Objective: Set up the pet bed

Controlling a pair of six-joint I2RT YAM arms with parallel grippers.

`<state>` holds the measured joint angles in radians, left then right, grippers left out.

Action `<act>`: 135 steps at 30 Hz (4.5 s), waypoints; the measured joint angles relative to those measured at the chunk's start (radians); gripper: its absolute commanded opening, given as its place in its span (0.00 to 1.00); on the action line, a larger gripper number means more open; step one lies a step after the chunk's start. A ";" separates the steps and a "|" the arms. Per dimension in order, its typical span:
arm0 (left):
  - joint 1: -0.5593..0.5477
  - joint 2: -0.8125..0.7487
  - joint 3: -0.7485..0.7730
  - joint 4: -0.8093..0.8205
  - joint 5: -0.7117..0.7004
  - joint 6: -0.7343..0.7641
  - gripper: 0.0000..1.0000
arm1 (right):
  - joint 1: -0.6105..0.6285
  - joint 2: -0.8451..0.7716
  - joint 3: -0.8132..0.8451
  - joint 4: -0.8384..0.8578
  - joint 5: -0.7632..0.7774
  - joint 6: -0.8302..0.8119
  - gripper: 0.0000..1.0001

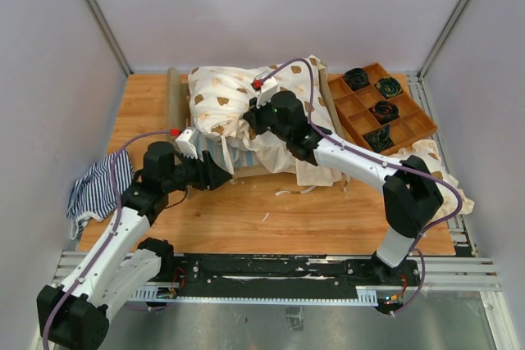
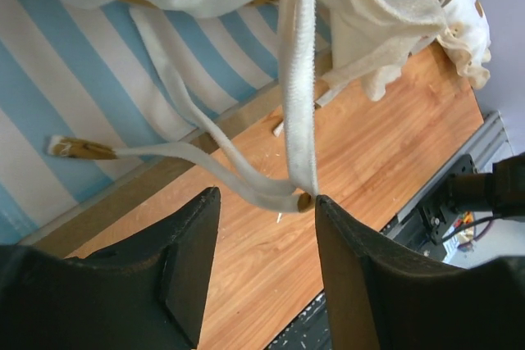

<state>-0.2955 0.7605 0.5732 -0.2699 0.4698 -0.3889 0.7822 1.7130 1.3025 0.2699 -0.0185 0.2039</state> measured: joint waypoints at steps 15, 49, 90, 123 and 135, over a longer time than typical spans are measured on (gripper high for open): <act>-0.100 0.047 -0.009 0.064 0.007 -0.043 0.55 | 0.000 0.000 0.000 0.000 0.000 0.002 0.00; -0.178 -0.016 0.349 -0.245 -0.652 0.125 0.00 | -0.024 0.000 0.000 0.019 -0.009 0.011 0.00; -0.179 0.053 0.171 -0.039 -0.483 0.428 0.54 | -0.024 -0.004 -0.012 0.032 -0.043 0.033 0.00; -0.179 0.018 0.098 -0.070 -0.873 0.251 0.00 | -0.024 -0.061 -0.050 -0.030 -0.225 0.047 0.41; -0.178 0.001 0.053 -0.065 -0.852 0.100 0.01 | 0.145 -0.252 -0.279 0.113 -0.285 -0.240 0.46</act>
<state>-0.4732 0.7616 0.6262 -0.3347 -0.3824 -0.2886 0.9272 1.4609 1.0237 0.3824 -0.3031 -0.0357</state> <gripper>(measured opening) 0.017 0.451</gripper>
